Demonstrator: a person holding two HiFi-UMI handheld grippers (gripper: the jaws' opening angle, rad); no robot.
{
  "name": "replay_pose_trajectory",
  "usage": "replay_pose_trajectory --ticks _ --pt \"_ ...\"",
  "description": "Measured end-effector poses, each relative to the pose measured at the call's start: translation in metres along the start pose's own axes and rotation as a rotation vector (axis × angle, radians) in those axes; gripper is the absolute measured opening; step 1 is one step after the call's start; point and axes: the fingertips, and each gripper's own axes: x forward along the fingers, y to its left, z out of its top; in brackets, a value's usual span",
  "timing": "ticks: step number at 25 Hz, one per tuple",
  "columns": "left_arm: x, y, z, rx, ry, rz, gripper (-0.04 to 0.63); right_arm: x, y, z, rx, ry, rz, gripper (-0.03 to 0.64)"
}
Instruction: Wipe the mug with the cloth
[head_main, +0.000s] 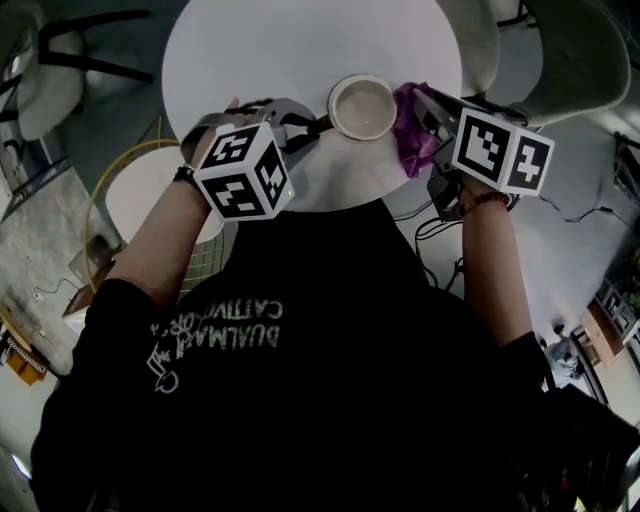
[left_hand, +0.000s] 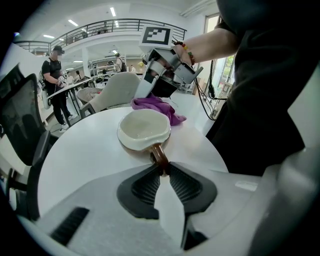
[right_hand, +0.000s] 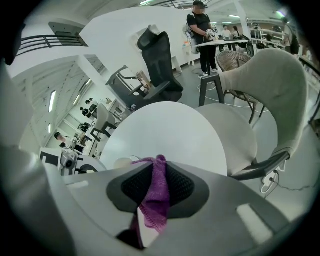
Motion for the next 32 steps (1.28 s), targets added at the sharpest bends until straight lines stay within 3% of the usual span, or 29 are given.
replay_pose_trajectory --ticks 14,23,32 --pt "-0.001 -0.001 0.003 0.011 -0.007 -0.014 0.066 0.007 0.000 0.018 -0.030 -0.034 -0.029 0.081" --pt "-0.002 -0.002 0.004 0.015 -0.011 -0.032 0.066 0.017 0.008 0.034 -0.142 -0.057 -0.062 0.081" --pt "-0.001 -0.001 0.003 0.020 -0.012 -0.040 0.067 0.024 0.018 0.042 -0.175 -0.088 -0.059 0.080"
